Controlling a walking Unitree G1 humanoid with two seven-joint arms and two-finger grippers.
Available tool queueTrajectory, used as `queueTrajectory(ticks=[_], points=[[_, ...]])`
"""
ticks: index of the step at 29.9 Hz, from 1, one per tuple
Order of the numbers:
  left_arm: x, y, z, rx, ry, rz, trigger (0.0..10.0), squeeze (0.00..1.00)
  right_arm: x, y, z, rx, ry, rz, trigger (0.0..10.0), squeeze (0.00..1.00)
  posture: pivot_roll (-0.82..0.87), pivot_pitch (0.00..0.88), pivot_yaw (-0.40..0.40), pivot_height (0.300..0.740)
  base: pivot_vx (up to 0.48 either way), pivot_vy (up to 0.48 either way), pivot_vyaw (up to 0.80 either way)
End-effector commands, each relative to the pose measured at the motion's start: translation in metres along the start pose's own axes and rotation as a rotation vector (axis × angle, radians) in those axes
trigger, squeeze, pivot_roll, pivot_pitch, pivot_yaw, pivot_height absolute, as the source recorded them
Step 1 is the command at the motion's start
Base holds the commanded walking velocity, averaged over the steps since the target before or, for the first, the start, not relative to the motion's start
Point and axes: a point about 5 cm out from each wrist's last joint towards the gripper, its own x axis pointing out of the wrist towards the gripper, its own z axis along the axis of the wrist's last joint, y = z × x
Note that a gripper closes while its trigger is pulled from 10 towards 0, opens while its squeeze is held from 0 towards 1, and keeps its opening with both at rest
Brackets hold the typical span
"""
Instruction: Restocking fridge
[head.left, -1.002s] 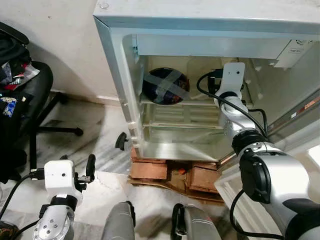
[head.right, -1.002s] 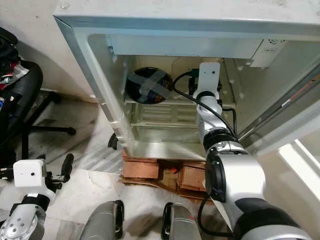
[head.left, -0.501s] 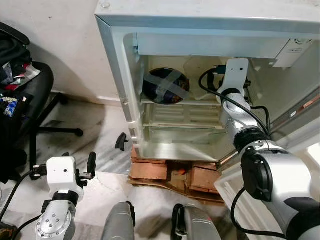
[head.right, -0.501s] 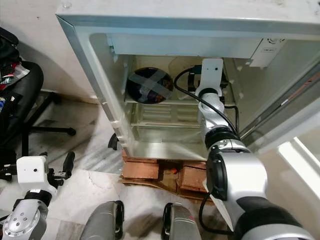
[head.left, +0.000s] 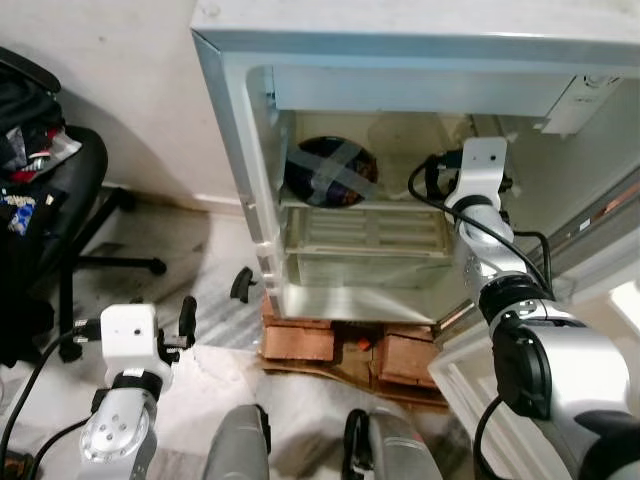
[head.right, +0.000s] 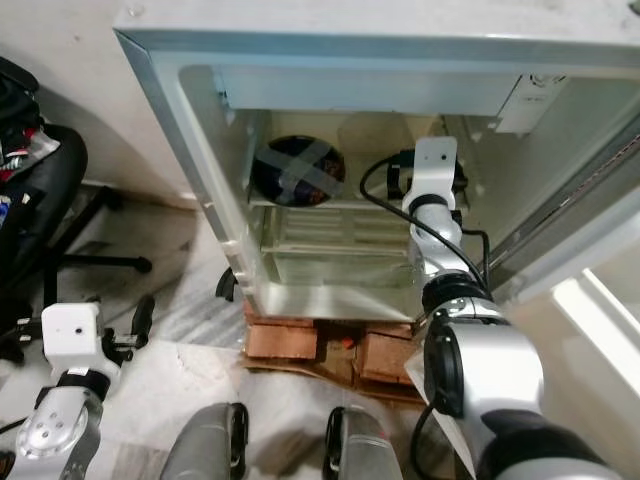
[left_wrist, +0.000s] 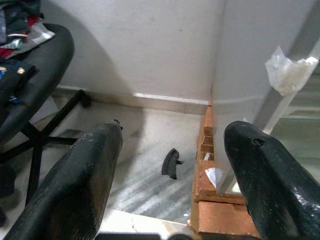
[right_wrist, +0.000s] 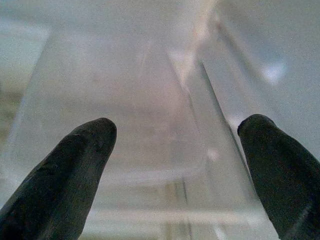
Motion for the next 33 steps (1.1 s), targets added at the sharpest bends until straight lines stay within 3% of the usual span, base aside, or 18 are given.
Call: queueTrajectory(ticks=[1,7,11,14,20,25,27,28,31,33], points=[[-0.002,0.001,-0.005,0.005,0.018,0.012,10.0,0.0,-0.002,-0.005,-0.008,-0.013,0.04,-0.02,10.0,1.0,0.27,0.143,-0.015,0.74,0.0,0.0,0.0],[0.001,0.0,-0.005,0.0,0.012,0.011,10.0,0.0,-0.006,0.005,-0.022,0.026,0.123,-0.013,10.0,1.0,0.26,0.139,-0.02,0.74,0.0,0.0,0.0],[0.001,0.001,-0.005,0.002,0.009,0.016,10.0,0.0,-0.005,0.011,-0.012,0.063,0.056,0.008,10.0,1.0,0.27,0.133,-0.022,0.74,0.0,0.0,0.0],[0.004,0.002,-0.007,0.004,0.005,0.018,10.0,0.0,-0.003,0.022,0.009,0.162,-0.068,0.096,10.0,1.0,0.26,0.124,-0.02,0.74,0.0,0.0,0.0],[0.009,0.001,-0.006,0.005,-0.003,0.013,10.0,0.0,-0.003,0.026,0.022,0.135,-0.161,0.145,10.0,1.0,0.25,0.113,-0.018,0.74,0.0,0.0,0.0],[0.01,0.001,-0.006,0.005,-0.004,0.013,10.0,0.0,-0.003,0.024,0.023,0.136,-0.168,0.142,10.0,1.0,0.25,0.111,-0.018,0.74,0.0,0.0,0.0],[0.011,0.0,-0.005,0.004,-0.008,0.012,10.0,0.0,-0.005,0.024,0.023,0.145,-0.183,0.189,10.0,1.0,0.24,0.105,-0.019,0.74,0.0,0.0,0.0],[0.011,0.0,-0.004,0.004,-0.012,0.013,10.0,0.0,-0.011,0.032,0.021,0.146,-0.2,0.322,10.0,1.0,0.24,0.103,-0.019,0.74,0.0,0.0,0.0],[0.011,0.002,-0.005,0.003,-0.013,0.015,10.0,0.0,-0.023,0.042,0.011,0.133,-0.192,0.529,10.0,1.0,0.24,0.1,-0.024,0.74,0.0,0.0,0.0],[0.011,0.002,-0.005,0.003,-0.014,0.017,10.0,0.0,-0.027,0.044,0.008,0.143,-0.183,0.59,10.0,1.0,0.24,0.1,-0.024,0.74,0.0,0.0,0.0]])
